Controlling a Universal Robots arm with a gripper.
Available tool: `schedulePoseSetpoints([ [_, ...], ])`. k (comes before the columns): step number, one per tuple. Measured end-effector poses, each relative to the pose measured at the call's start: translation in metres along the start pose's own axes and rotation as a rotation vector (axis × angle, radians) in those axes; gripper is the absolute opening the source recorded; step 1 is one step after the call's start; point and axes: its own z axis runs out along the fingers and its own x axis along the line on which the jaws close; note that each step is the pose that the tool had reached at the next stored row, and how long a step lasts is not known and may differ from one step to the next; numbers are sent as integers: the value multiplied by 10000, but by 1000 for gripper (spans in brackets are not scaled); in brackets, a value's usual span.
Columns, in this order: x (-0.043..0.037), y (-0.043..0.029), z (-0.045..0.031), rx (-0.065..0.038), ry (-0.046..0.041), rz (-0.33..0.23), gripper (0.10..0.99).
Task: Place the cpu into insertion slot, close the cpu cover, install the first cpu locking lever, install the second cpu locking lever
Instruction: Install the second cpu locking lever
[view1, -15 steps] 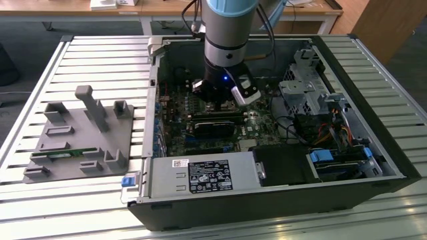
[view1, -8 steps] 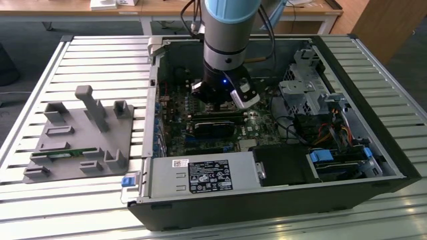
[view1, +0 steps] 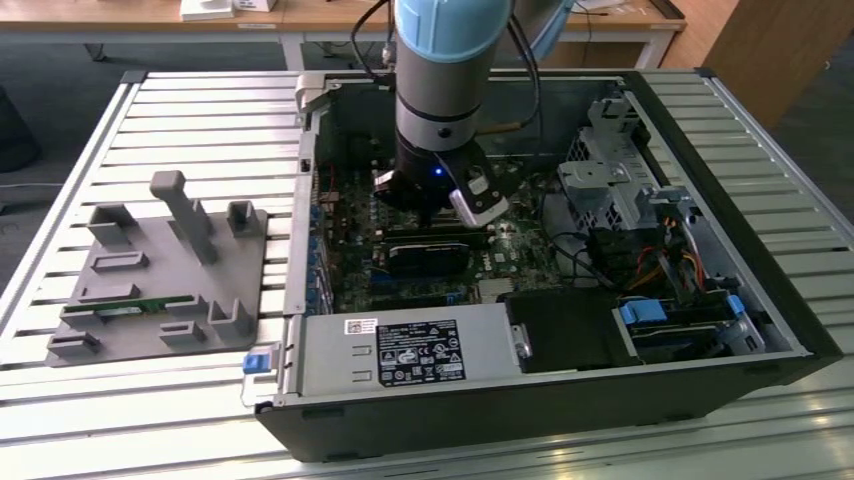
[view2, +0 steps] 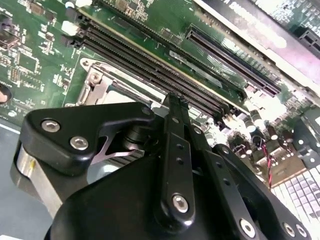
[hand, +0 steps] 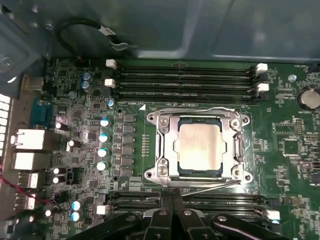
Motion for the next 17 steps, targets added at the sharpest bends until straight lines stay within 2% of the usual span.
schedulePoseSetpoints([
  [3,22,-9,47,-22,-2,2,106],
  [5,40,-13,63,-74,1,3,106],
  [8,58,-30,67,-298,-2,2,106],
  [15,82,-100,70,-596,-6,9,106],
  [17,96,-112,76,-716,-7,7,106],
])
